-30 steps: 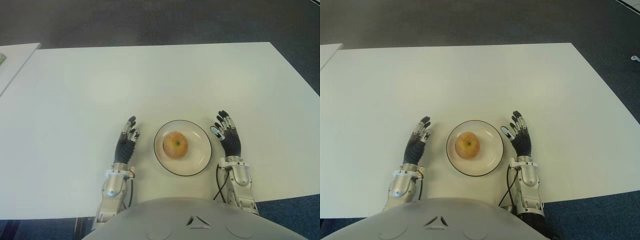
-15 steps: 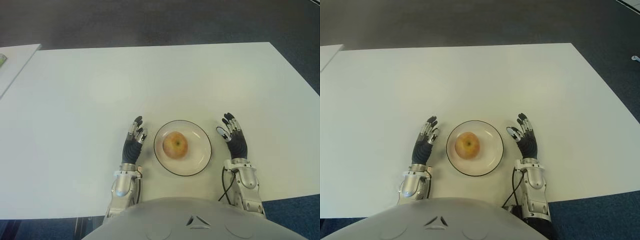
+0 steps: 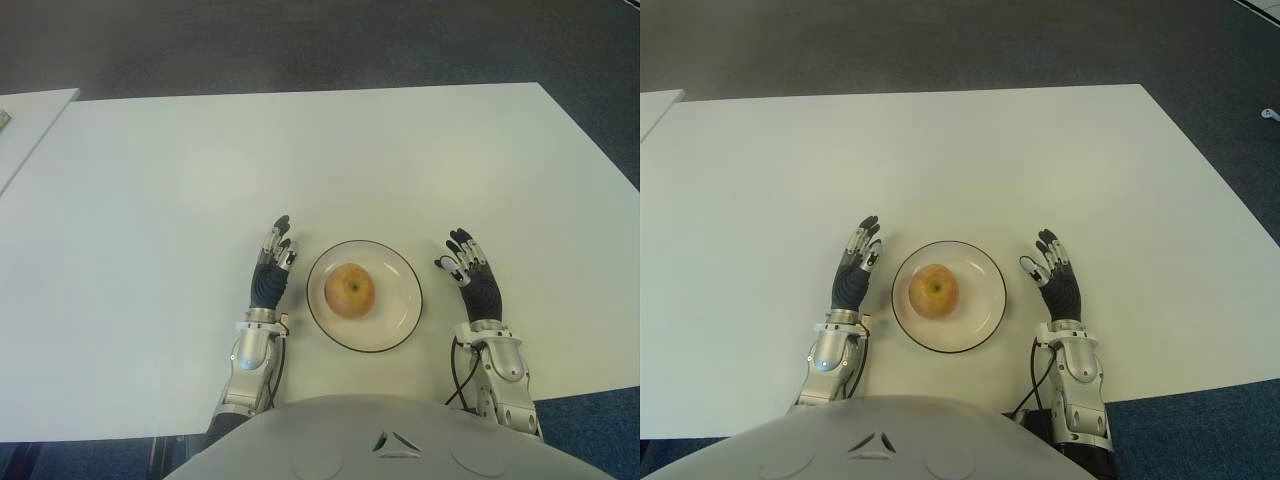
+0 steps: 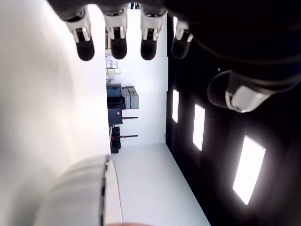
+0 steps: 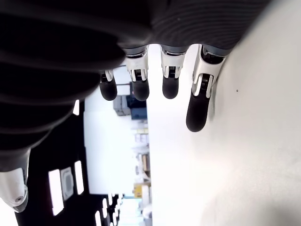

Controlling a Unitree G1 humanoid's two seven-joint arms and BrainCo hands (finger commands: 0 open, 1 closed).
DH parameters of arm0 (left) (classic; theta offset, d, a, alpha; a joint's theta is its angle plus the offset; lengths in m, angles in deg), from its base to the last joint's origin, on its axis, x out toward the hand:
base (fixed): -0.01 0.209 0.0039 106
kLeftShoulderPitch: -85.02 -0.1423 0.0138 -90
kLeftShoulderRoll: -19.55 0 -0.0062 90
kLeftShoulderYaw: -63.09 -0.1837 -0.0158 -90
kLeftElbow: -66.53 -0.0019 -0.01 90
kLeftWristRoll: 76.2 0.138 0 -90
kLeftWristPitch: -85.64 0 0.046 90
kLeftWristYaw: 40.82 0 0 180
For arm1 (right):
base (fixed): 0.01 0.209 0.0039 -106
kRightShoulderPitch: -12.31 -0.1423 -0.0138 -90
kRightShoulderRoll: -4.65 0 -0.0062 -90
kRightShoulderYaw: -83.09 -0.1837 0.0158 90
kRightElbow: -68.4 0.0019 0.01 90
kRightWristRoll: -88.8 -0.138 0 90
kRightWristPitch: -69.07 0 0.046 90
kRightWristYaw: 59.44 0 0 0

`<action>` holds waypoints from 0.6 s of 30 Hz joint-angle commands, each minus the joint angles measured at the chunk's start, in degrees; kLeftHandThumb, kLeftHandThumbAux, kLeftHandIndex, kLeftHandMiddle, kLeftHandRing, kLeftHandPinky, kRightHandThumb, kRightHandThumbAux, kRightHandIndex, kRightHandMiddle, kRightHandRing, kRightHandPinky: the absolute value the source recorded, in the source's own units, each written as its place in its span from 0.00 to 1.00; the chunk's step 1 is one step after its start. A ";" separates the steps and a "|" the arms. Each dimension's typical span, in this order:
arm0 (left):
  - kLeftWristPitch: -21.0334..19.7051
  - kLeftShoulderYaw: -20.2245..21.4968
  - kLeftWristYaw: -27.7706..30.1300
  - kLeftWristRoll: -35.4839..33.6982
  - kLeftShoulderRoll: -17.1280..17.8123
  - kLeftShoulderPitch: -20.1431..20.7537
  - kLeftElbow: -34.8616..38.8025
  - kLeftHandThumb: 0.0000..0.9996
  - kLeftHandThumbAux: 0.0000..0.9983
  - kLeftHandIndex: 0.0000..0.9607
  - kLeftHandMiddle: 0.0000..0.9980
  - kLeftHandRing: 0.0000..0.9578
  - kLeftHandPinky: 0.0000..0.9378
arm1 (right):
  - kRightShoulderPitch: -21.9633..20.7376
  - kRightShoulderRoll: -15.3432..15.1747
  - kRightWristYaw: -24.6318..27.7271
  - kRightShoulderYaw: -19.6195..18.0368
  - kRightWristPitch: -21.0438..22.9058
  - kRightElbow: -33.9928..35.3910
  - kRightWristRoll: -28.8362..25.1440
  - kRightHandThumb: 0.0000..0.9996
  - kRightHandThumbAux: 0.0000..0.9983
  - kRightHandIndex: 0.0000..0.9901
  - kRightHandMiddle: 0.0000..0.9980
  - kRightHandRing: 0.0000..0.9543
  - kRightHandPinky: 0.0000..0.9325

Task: Put the apples into the plate.

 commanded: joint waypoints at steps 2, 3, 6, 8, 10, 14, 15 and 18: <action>-0.33 -0.75 0.65 -0.63 -1.30 -2.09 -4.16 0.00 0.36 0.06 0.05 0.03 0.03 | 1.73 -0.07 0.18 -0.13 3.96 -0.51 -0.40 0.10 0.56 0.00 0.07 0.04 0.03; -0.82 -0.88 0.96 -0.95 -1.27 -2.26 -3.82 0.00 0.36 0.06 0.05 0.03 0.03 | 1.81 -0.04 0.33 -0.09 3.88 -0.27 -0.53 0.10 0.56 0.00 0.07 0.04 0.03; -1.70 -1.15 1.55 -1.60 -1.18 -2.62 -3.09 0.00 0.36 0.06 0.05 0.02 0.02 | 1.98 -0.02 0.64 -0.01 3.82 0.18 -0.77 0.10 0.56 0.00 0.05 0.03 0.03; -2.13 -1.22 1.80 -1.99 -1.12 -2.76 -2.67 0.00 0.36 0.06 0.04 0.02 0.02 | 2.01 0.00 0.76 0.06 3.96 0.43 -0.84 0.09 0.56 0.00 0.05 0.03 0.03; -2.92 -1.28 2.01 -2.50 -1.09 -2.92 -2.21 0.00 0.35 0.05 0.04 0.02 0.02 | 2.12 0.05 0.87 0.17 4.17 0.81 -0.87 0.09 0.56 0.00 0.05 0.03 0.03; -4.83 -1.42 2.72 -3.19 -0.72 -3.35 -0.89 0.00 0.37 0.05 0.04 0.01 0.02 | 2.33 0.17 0.74 0.46 5.00 1.47 -0.63 0.09 0.56 0.00 0.04 0.02 0.02; -5.45 -1.56 2.97 -3.37 -0.59 -3.63 -0.23 0.00 0.37 0.06 0.04 0.02 0.02 | 2.42 0.25 0.60 0.58 5.24 1.65 -0.48 0.09 0.56 0.00 0.04 0.02 0.01; -7.16 -1.93 3.53 -3.68 -0.31 -4.45 1.68 0.00 0.39 0.06 0.04 0.02 0.01 | 2.67 0.42 0.07 0.85 5.97 2.16 0.03 0.09 0.56 0.00 0.04 0.02 0.01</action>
